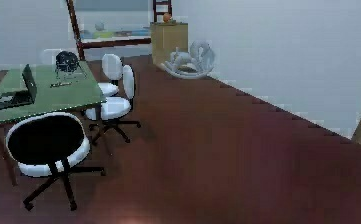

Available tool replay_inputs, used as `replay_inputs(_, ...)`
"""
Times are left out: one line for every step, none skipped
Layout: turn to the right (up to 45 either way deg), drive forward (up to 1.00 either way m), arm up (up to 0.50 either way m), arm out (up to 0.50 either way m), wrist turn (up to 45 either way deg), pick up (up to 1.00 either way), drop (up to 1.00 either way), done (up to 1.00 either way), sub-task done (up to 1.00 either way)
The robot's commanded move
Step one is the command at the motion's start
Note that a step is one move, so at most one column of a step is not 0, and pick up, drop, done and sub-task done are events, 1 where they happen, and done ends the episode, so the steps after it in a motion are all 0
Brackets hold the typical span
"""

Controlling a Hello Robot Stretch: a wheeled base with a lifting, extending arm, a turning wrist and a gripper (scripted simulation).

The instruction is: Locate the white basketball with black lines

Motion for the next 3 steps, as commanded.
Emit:
replay_inputs(0.0,1.00,0.00,0.00,0.0,0.00,0.00,0.00,0.00)
replay_inputs(0.0,1.00,0.00,0.00,0.0,0.00,0.00,0.00,0.00)
replay_inputs(0.0,0.40,0.00,0.00,0.0,0.00,0.00,0.00,0.00)
